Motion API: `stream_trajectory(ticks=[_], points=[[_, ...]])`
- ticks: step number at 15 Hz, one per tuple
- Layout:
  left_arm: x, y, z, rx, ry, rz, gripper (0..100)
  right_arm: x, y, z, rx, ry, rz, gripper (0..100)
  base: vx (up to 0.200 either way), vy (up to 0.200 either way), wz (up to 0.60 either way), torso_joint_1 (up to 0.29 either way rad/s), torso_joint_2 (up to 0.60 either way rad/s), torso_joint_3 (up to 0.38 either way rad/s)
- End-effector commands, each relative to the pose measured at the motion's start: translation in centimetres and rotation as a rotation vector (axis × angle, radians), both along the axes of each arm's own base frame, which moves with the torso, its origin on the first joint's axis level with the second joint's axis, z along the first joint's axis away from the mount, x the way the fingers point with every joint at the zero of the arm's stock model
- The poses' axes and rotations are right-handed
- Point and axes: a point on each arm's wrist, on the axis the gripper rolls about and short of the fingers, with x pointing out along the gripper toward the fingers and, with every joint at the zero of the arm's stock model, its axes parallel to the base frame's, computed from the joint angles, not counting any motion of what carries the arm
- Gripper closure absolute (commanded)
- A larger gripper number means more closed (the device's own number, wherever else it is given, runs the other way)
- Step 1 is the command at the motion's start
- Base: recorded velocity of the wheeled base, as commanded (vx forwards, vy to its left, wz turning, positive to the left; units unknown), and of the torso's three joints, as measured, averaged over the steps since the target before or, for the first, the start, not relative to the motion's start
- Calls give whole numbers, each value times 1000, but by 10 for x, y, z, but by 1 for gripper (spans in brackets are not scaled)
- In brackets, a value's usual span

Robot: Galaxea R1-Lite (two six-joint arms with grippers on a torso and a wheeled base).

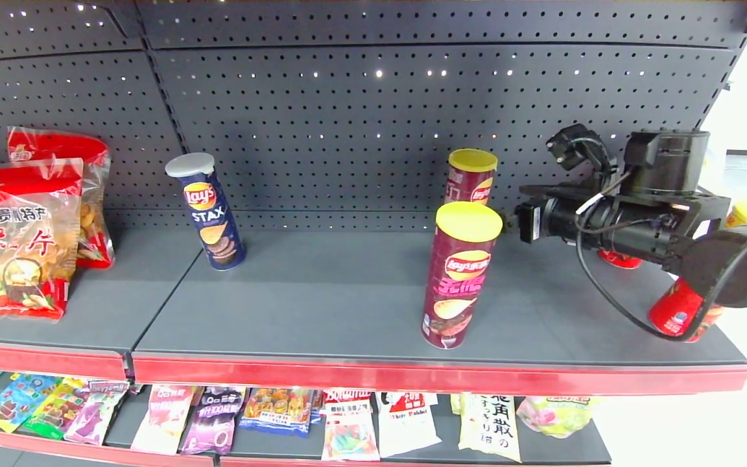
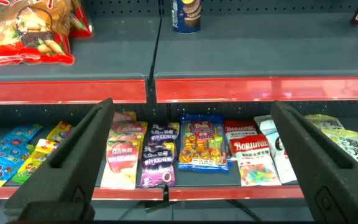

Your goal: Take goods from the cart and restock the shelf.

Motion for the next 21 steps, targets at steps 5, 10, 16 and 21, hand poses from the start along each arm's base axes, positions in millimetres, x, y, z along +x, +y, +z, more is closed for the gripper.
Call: stream_trajectory(ticks=[5,10,16,21], points=[[0,0,0,0,0,0,0,-68,-21,-15,-27,77,-10,0,0,0,0,0,0,0],[0,0,0,0,0,0,0,-123,-34,-32,-49,124,3,0,0,0,0,0,0,0],[0,0,0,0,0,0,0,-245,-85,-66,-40,73,-89,0,0,0,0,0,0,0],[0,0,0,0,0,0,0,-351,-99,-102,-71,-86,-482,0,0,0,0,0,0,0]])
